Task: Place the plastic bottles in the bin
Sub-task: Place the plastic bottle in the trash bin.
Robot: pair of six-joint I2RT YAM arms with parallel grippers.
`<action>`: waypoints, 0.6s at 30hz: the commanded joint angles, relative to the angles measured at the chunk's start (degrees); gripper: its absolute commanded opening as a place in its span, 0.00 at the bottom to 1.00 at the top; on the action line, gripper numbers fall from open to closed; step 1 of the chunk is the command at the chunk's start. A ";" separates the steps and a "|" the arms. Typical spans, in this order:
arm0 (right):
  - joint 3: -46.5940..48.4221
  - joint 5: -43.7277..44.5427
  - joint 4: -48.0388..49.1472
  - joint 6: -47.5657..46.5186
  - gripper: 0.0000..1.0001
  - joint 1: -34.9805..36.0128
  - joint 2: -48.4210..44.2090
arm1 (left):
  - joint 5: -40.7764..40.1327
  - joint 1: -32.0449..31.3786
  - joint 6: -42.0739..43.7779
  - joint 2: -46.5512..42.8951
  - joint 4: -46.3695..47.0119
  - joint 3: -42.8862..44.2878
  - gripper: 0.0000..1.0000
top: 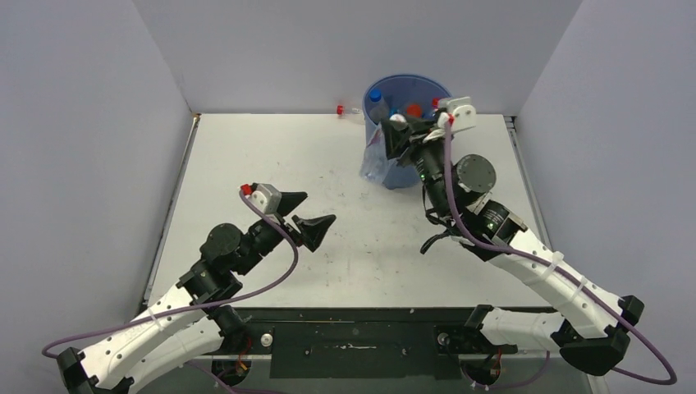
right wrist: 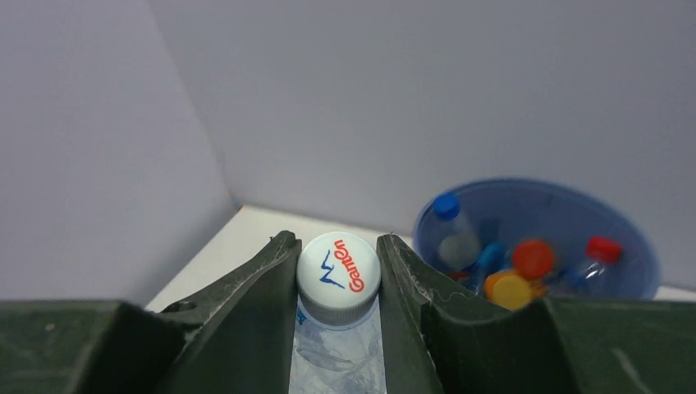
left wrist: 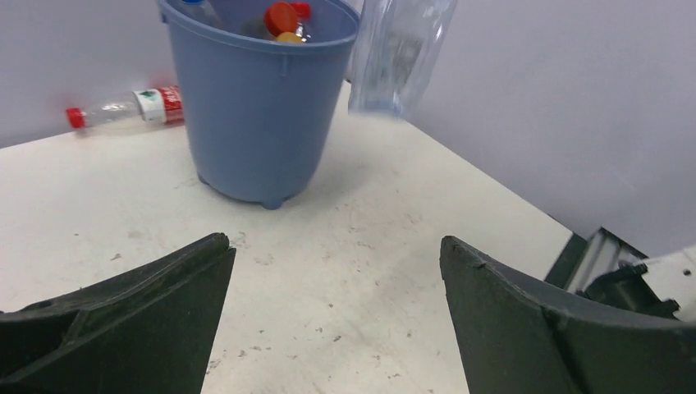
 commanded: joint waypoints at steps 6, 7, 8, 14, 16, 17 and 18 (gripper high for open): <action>0.26 0.14 37.32 -4.02 0.05 -20.89 9.26 | -10.71 -0.03 0.73 -3.10 5.53 -2.47 0.96; 0.14 -2.23 39.97 -2.11 0.05 -24.04 11.15 | -10.76 0.04 0.76 -3.06 5.11 -2.29 0.96; 0.88 -4.11 41.26 -0.52 0.05 -26.49 13.55 | -10.76 0.06 0.77 -3.00 4.75 -2.10 0.96; 5.30 -15.24 49.49 3.49 0.05 -35.10 25.52 | -11.57 0.45 -0.42 -2.85 5.81 -4.06 0.96; 6.54 -17.70 52.57 6.56 0.05 -37.77 29.17 | -11.59 0.65 -1.95 -1.80 7.23 -5.09 0.96; 7.47 -19.52 53.69 8.38 0.05 -38.81 30.78 | -11.45 0.68 -2.34 -1.46 7.72 -5.45 0.96; 8.19 -20.62 54.81 9.79 0.05 -39.70 32.50 | -11.62 0.78 -2.69 -1.34 8.17 -5.87 0.96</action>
